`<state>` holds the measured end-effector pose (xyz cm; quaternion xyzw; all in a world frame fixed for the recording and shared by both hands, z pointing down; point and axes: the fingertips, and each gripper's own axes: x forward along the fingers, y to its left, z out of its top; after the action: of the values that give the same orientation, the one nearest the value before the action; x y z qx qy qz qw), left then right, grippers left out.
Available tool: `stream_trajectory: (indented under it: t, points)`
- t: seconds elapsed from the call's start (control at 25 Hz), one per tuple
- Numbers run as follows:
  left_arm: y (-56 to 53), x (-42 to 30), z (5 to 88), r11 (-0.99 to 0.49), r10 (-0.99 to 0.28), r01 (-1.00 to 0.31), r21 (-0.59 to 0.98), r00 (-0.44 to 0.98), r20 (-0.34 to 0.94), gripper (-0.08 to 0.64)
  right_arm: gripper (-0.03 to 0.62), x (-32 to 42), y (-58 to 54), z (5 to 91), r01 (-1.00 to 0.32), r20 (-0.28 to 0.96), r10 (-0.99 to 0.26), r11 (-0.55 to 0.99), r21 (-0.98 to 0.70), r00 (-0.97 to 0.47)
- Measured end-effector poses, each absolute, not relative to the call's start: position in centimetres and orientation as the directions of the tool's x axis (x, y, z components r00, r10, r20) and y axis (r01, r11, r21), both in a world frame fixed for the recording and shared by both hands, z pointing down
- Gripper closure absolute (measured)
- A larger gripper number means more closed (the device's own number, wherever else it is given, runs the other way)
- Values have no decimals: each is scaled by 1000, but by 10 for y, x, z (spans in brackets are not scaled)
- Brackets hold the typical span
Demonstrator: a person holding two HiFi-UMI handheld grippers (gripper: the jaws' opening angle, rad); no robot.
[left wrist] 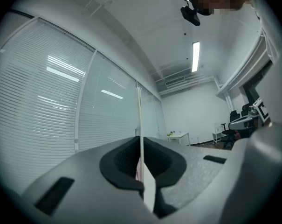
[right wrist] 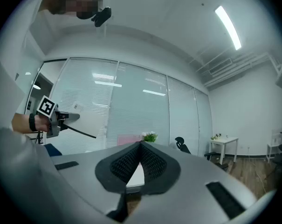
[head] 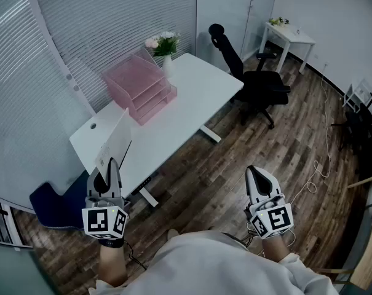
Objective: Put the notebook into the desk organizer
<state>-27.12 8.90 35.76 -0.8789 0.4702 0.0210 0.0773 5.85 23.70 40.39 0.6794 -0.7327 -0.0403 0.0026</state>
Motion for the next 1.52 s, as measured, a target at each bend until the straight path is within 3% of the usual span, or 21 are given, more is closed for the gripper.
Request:
stream_trajectory:
  t: [0.68, 1.16, 1.52]
  points:
    - [105, -255, 374, -517, -846, -849, -110, 526, -87, 545, 581, 67, 212, 383, -979, -93, -977, 183, 84, -191]
    - [114, -203, 384, -452, -884, -884, -121, 462, -77, 545, 580, 98, 202, 425, -938, 16, -942, 336, 90, -336]
    - [29, -186, 382, -442, -884, -887, -132, 456, -103, 545, 580, 107, 123, 442, -931, 50, -934, 357, 80, -354]
